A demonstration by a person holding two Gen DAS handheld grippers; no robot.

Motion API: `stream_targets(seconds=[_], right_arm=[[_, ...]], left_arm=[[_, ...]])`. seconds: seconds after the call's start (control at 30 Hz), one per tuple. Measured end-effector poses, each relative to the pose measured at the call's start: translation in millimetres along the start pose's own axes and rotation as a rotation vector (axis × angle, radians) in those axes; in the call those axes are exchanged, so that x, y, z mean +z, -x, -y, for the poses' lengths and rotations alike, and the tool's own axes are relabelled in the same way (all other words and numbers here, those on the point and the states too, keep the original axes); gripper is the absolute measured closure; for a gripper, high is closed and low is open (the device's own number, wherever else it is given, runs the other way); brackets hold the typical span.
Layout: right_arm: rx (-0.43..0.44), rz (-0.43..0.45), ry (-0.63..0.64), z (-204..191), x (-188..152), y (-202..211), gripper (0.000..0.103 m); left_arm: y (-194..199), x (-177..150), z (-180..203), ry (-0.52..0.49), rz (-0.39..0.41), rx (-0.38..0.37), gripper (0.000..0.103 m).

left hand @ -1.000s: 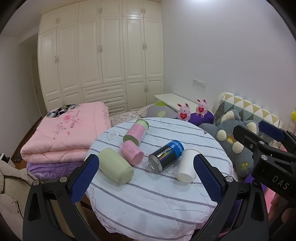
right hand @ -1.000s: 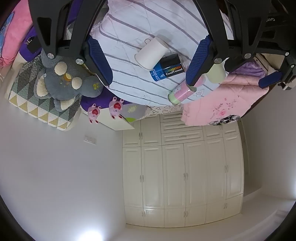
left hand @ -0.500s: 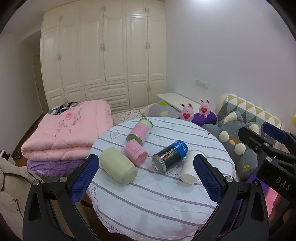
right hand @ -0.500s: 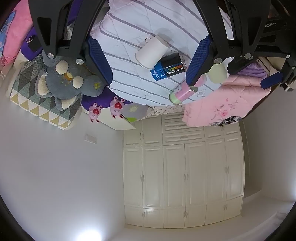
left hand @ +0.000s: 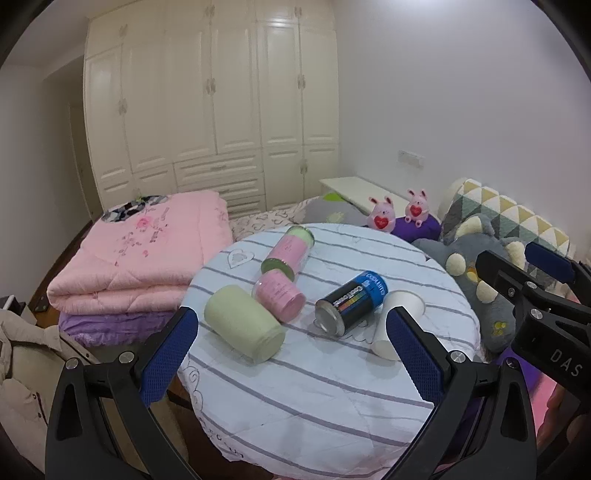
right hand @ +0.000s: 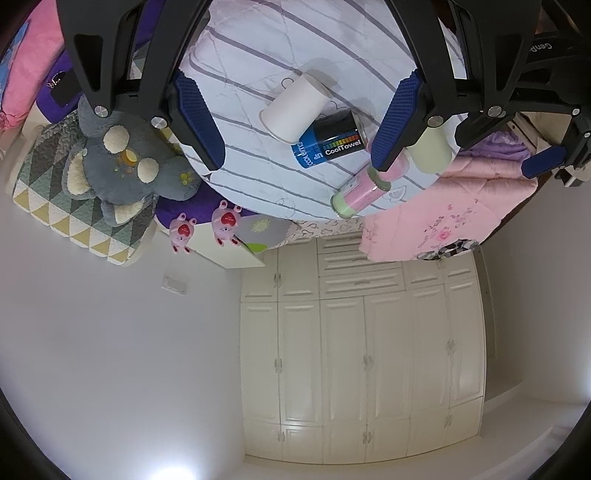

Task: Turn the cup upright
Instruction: 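Move the right tool toward the white paper cup lying on its side, then grasp the white paper cup around its body with the right gripper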

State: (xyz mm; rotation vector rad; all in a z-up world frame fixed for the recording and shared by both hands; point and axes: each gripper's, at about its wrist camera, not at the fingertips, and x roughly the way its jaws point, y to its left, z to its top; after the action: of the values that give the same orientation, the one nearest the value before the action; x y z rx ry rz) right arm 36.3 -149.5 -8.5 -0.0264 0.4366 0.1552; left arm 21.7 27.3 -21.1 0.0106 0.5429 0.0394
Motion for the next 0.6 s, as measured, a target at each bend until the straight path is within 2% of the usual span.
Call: stream_targets(seconds=[0.33,0.6], right_arm=[[0.009,-0.049,-0.005,-4,-5,-18,0.020],[-0.004,-0.126,-0.041,3,-10,-41,0.020]], left_arm=[[-17,-1,-8,0.011,-0.047,0.014,0.000],[-42,-1,-7,-0.001,-0.098,0.005,0.000]])
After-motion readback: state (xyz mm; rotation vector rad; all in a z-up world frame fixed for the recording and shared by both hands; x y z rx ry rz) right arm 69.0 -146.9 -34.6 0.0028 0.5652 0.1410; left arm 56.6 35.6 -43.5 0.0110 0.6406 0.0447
